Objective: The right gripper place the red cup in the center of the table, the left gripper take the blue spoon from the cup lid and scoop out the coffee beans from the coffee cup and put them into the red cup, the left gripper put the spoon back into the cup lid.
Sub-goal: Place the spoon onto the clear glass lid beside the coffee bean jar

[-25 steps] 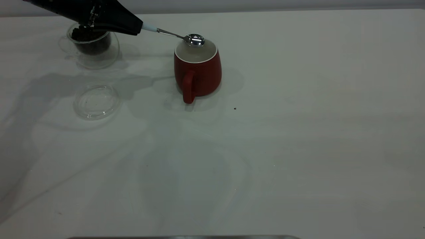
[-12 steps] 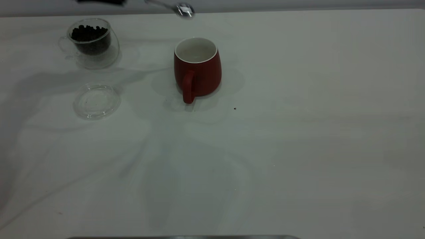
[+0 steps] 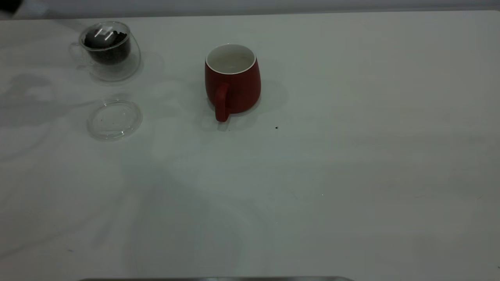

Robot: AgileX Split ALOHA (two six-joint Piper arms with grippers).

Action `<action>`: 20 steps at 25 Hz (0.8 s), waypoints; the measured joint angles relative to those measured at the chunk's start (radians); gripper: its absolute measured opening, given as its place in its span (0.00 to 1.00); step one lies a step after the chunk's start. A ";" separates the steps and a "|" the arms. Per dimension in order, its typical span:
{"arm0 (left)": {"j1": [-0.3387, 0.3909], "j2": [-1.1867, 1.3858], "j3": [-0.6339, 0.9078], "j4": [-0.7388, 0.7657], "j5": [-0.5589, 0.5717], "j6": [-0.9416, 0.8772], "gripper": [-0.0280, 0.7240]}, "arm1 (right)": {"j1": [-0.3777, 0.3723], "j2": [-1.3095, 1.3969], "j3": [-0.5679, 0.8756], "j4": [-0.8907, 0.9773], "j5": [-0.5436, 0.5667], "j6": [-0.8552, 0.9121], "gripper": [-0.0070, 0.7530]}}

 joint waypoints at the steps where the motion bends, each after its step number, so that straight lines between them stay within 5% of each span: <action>1: 0.016 0.004 0.004 0.025 0.000 -0.037 0.21 | 0.000 0.000 0.000 0.000 0.000 0.000 0.69; 12: 0.023 0.141 0.085 0.027 -0.013 -0.107 0.20 | 0.000 0.000 0.000 0.000 0.000 0.000 0.69; 20: 0.022 0.167 0.085 -0.078 -0.067 -0.001 0.20 | 0.000 0.000 0.000 0.000 0.000 0.000 0.69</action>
